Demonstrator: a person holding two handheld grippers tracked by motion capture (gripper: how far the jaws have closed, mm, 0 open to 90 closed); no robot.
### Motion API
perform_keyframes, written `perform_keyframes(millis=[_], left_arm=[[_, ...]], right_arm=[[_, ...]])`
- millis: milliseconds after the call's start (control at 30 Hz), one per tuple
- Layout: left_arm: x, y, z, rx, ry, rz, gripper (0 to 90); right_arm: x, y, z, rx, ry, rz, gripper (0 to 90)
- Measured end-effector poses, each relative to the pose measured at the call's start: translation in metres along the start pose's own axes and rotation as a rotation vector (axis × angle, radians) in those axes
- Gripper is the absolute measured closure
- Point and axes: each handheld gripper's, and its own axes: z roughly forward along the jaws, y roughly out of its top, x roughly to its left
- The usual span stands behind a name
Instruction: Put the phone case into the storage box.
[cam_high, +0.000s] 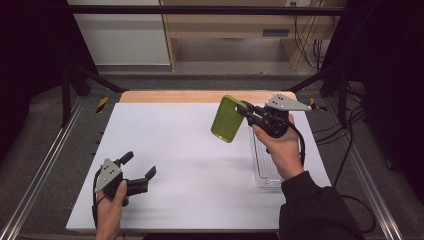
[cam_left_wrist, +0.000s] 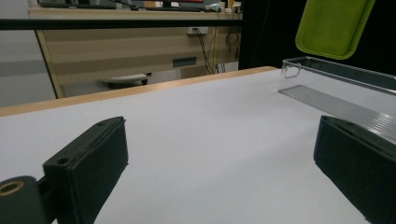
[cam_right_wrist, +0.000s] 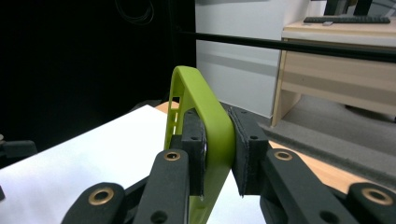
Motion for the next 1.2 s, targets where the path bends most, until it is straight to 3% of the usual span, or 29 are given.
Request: perform_keyframes(millis=[500,833,1200], left_arm=[[0.017,-0.002,-0.011,-0.026,0.001,-0.026,1.3],[0.019,-0.002,-0.01,-0.026,-0.002,-0.029,0.9],[0.017,-0.004,-0.008,-0.02,-0.017,-0.037,0.9]], right_arm=[[-0.028,0.011,-0.003,-0.013,-0.016,-0.034,76.8],[-0.048,0.017,-0.013,-0.011,-0.054,-0.068,76.9],[-0.065,0.014,-0.022,-0.012,-0.081,-0.068,76.8]])
